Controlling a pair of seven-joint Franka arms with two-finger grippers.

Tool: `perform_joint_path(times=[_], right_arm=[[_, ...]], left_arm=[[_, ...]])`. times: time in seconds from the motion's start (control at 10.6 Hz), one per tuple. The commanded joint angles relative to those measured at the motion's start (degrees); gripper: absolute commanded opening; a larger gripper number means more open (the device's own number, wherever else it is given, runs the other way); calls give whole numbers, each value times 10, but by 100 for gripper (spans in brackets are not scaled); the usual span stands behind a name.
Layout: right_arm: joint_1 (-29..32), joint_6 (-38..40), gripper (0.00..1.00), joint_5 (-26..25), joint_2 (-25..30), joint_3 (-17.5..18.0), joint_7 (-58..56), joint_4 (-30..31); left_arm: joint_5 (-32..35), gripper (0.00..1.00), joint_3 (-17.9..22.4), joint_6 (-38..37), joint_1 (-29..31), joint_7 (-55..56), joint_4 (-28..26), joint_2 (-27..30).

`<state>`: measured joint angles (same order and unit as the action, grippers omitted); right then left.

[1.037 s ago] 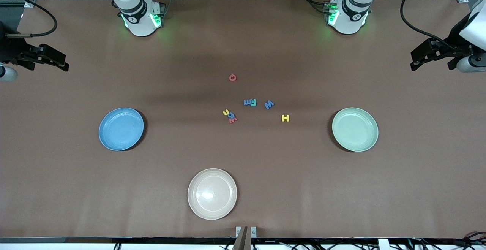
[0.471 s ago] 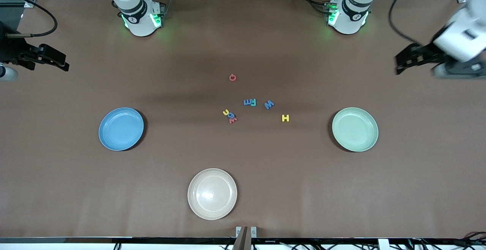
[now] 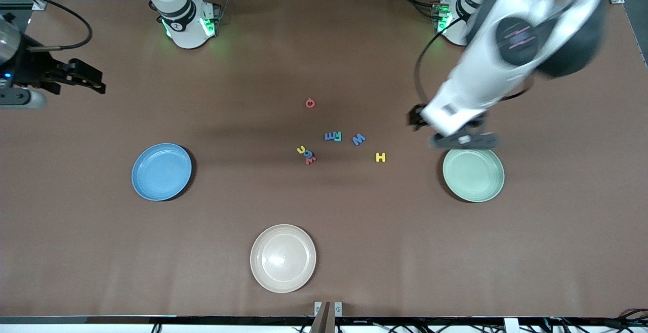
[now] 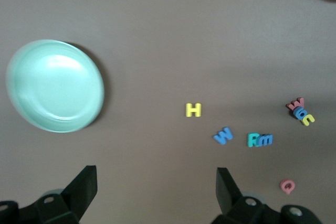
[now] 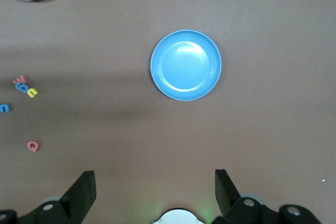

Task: Sort upper and lower case letters into plates
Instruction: 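Reach the left gripper down to the yellow H letter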

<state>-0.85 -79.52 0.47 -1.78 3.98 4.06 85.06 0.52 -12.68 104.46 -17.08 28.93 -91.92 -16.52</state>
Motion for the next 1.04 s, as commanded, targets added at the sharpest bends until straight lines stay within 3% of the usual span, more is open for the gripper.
perform_joint_path(times=[0.0, 0.19, 0.38, 0.94], right_arm=[[-2, 2, 100, 5, -10, 1, 2, -2], [-1, 2, 100, 39, -17, 0, 2, -2], [-6, 1, 100, 40, -21, 0, 8, 1], [-47, -60, 100, 46, -21, 1, 26, 48]], left_arm=[[-4, 100, 5, 106, -21, 39, -74, -22], [-3, 100, 6, 207, -24, 82, -143, -41], [10, 100, 8, 245, -41, 97, -169, -61], [63, 90, 28, 327, -82, 136, -169, -159]])
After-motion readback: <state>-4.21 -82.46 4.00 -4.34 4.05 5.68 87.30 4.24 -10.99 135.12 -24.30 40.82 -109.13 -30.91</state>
